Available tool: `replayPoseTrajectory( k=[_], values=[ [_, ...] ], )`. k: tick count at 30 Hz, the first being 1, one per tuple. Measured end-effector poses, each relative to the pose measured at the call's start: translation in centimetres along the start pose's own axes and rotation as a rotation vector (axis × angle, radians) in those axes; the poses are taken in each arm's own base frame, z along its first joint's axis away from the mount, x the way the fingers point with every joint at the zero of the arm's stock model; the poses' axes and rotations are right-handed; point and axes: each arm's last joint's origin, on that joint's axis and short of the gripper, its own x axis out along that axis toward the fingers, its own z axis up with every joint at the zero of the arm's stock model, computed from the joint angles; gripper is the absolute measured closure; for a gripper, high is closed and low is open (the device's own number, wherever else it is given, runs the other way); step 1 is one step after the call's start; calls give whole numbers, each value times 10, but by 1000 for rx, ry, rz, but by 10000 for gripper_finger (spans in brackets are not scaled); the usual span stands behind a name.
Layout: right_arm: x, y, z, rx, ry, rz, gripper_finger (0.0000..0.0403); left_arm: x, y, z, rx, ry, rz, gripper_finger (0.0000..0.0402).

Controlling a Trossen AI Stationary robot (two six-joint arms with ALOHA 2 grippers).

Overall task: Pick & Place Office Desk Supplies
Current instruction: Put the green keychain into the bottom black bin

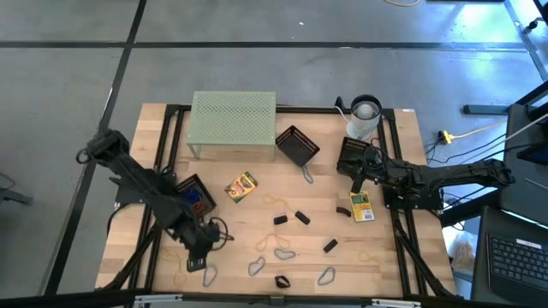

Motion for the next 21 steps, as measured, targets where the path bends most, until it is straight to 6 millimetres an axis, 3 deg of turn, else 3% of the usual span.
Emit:
replayPoseTrajectory(
  k=[7,21],
  values=[
    [0,0,0,0,1,2,321,25,-5,-15,26,62,72,260],
    [0,0,0,5,1,2,321,43,-12,-36,-50,97,116,261]
  ],
)
